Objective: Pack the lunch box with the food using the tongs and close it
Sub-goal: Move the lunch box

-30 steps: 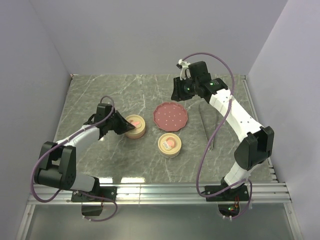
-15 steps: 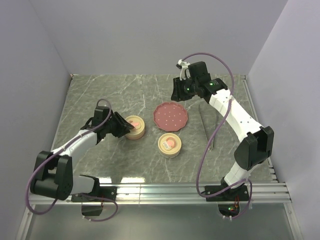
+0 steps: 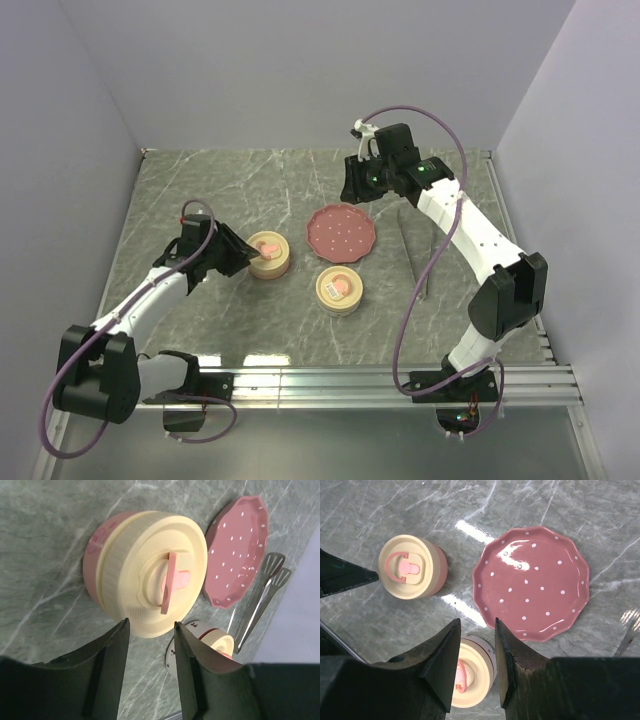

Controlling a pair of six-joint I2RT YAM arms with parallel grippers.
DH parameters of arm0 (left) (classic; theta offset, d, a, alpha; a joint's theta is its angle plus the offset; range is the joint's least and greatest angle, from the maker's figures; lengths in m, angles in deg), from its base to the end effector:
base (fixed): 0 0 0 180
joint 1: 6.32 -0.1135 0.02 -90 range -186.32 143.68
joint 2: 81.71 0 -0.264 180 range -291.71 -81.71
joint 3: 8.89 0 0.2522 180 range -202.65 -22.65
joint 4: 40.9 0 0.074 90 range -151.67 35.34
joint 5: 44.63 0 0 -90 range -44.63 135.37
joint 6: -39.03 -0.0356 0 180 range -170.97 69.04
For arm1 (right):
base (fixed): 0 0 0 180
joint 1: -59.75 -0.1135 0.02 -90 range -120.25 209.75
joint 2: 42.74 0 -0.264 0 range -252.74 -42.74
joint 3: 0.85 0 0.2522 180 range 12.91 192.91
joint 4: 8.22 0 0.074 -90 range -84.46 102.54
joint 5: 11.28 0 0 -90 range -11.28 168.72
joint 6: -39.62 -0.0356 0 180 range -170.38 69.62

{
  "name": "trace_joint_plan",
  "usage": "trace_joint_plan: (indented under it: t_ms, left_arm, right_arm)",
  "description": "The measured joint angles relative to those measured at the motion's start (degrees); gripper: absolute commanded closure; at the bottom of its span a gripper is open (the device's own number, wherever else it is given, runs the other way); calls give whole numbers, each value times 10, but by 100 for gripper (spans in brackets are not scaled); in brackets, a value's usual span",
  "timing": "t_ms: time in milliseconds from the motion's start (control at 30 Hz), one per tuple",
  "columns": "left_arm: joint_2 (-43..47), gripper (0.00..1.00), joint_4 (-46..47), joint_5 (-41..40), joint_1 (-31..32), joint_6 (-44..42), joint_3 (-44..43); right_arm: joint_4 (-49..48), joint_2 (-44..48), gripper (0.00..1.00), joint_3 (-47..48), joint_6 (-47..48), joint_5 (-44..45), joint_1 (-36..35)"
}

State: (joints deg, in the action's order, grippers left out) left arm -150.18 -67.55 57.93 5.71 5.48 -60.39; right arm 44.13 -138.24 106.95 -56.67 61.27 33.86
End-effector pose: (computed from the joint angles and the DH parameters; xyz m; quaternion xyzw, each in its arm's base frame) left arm 0.2361 -0.0582 0.2104 -0.3055 0.8622 -0.3034 0.2670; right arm 0.3321 0.1731 0.3605 -0.2156 0.8720 0.2478 0.3629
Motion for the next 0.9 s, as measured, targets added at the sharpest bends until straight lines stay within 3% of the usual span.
trace_joint_plan:
  t_ms: [333, 633, 900]
  left_arm:
    - [17, 53, -55, -86, 0, -17, -72]
    - [-64, 54, -68, -117, -1, -33, -84]
    - [-151, 54, -35, -139, -48, -64, -167]
  right_arm:
    - [0, -11, 59, 4, 0, -2, -11]
    - [6, -106, 59, 57, -3, -22, -78]
    - [12, -134, 59, 81, -12, -24, -99]
